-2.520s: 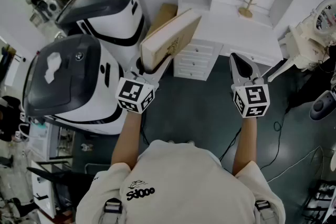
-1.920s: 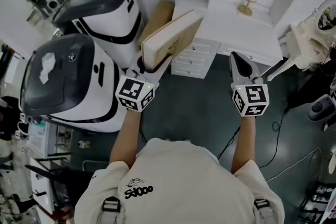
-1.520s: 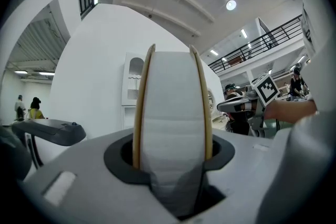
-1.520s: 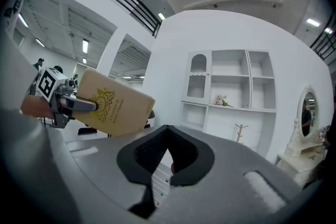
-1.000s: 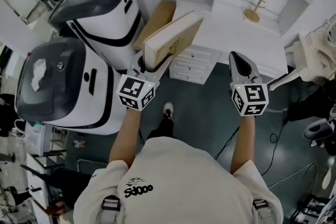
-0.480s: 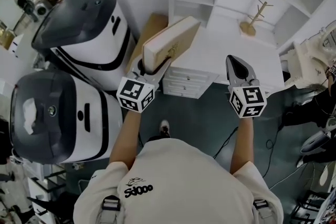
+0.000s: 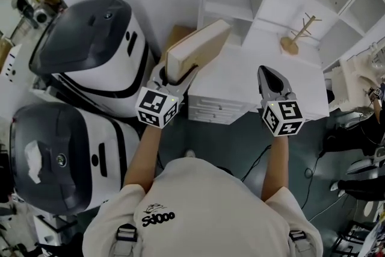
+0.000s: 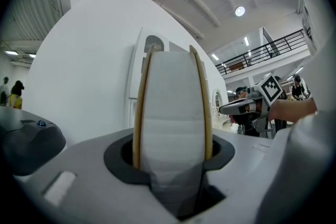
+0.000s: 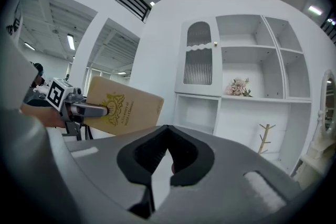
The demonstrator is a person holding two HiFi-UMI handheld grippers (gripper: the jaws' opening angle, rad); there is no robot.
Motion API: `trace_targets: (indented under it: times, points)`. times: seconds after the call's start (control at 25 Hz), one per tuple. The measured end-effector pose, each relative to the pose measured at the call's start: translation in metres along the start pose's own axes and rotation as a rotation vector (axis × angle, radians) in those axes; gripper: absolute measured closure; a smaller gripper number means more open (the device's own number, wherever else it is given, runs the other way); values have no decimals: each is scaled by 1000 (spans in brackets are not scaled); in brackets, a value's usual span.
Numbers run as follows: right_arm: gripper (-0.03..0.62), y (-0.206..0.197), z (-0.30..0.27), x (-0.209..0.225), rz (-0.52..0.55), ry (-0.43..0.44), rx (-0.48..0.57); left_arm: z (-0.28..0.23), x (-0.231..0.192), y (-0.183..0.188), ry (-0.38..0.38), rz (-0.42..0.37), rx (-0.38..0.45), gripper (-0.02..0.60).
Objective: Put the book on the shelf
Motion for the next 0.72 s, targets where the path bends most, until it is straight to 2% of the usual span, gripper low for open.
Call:
trace_targets:
  times: [0.16,0.28,0.48,0.72]
  points:
    - [592,4,-23,9,11,-8,-15,-23,-19,1,-4,-17,-15,339]
    - [592,0,-35,22,-22,-29,-25,-40,-28,2,-5,-51,-27,339]
    - [592,-17,-58,49,-89,-47,-48,-76,-42,7,8,-150,-46,339]
    - [592,-32,-91,91,-90,-18,-63,-140,-56,12,36,-296,-92,339]
Point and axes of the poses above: the fingertips, and each gripper's own axes: z backward along the fingers, x to its right, y out of its top, the point moved 10 cm from there along z, backward along the fingers, and after that the axes turned 2 degrees about -y, right-handed, at the moved point
